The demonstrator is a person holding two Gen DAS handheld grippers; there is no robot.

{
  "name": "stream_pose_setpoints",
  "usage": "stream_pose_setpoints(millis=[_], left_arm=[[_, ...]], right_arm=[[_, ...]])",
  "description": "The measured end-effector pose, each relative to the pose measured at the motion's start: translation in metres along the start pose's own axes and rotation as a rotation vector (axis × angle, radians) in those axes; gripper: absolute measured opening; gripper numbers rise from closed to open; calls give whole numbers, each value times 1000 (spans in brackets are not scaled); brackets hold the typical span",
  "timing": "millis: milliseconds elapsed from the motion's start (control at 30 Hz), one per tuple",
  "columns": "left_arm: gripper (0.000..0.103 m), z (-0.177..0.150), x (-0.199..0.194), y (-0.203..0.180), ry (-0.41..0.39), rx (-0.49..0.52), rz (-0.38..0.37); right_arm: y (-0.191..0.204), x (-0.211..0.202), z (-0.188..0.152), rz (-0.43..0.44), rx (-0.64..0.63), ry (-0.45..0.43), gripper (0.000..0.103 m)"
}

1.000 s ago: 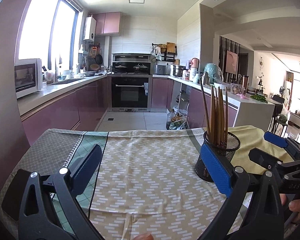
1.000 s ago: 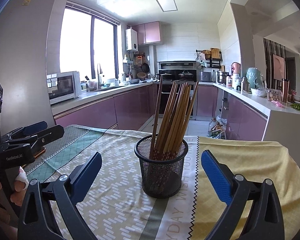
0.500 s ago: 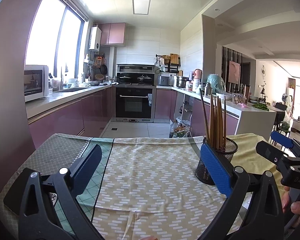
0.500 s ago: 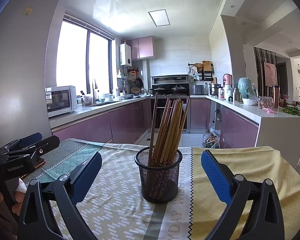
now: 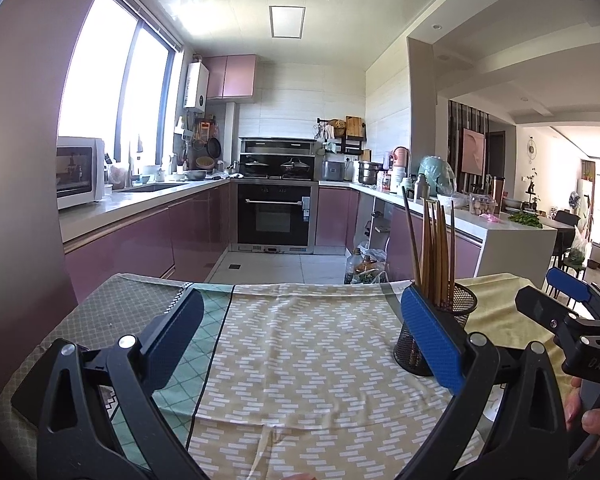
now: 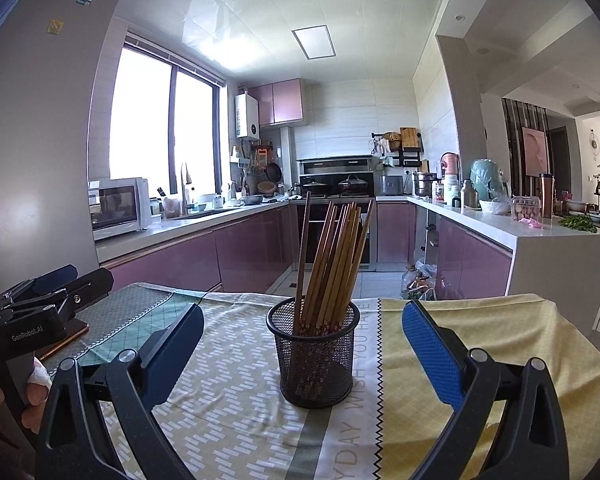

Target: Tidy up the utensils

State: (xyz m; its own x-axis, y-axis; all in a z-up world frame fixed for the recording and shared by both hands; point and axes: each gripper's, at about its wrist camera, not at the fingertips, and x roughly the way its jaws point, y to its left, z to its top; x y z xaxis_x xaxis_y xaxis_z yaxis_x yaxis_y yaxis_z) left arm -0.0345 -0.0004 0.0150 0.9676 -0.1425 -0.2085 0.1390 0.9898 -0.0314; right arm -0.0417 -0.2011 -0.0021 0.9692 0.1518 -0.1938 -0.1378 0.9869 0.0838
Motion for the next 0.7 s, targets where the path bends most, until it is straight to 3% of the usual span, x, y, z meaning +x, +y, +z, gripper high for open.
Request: stream_pose_setpoints(millis=[700], left_arm=[[97, 6, -10, -2, -20, -2, 20]], right_arm=[[5, 3, 5, 7, 0, -15, 96]])
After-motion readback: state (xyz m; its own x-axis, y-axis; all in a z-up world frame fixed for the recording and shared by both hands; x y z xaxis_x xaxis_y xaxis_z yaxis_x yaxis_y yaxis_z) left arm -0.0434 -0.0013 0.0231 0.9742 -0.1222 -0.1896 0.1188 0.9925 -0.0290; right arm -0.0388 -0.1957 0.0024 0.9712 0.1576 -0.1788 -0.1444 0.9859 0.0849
